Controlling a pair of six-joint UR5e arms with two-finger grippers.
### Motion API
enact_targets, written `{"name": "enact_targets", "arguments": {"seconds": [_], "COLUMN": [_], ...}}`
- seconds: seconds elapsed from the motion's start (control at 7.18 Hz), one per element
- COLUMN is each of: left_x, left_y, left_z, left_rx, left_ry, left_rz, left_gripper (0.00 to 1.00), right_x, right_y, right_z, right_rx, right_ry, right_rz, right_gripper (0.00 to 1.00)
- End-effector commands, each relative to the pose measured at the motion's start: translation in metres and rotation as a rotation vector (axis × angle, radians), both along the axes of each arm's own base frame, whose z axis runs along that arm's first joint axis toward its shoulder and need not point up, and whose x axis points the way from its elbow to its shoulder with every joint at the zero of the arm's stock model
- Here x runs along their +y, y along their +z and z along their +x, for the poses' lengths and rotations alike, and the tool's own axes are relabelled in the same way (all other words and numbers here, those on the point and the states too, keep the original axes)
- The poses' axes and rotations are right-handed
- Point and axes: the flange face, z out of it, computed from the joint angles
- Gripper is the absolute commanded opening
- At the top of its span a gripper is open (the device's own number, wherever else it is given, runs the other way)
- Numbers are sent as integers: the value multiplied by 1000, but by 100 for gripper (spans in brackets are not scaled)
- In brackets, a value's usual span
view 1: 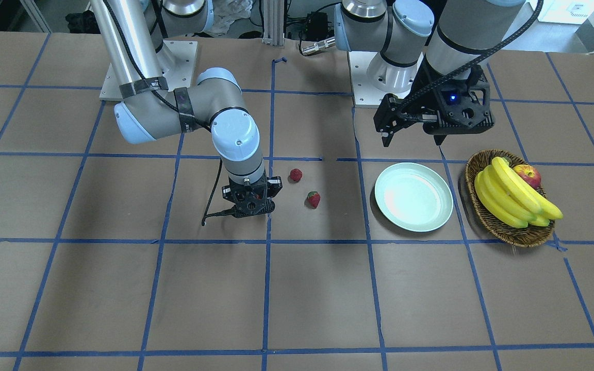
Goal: Collect all strawberries into plate
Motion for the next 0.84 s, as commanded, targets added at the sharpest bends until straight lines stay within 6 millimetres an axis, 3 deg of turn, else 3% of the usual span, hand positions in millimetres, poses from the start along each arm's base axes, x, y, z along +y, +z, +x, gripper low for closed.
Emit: {"name": "enact_targets", "arguments": {"seconds": [0.0,0.14,0.42,0.56,0.7], "left_x": [0,0,0,1,1], "left_y": [0,-1,1,2,2], "left_z": [0,0,0,0,0], "left_rx": [-1,0,1,1,1], "left_ry": [0,0,0,0,0], "left_rz": [0,2,-2,-3,-5], "left_gripper": [100,100,100,100,100], "right_x": [0,-7,-46,-57,-53], "right_y": [1,12,47,52,63], "right_z": [0,3,17,34,54], "right_rx": [-1,-7,-36,-107,-140], "right_ry": [-10,-55,-262,-371,-381], "right_rz": [-1,-23,-83,-50,-49], "right_gripper": [0,0,0,0,0]}}
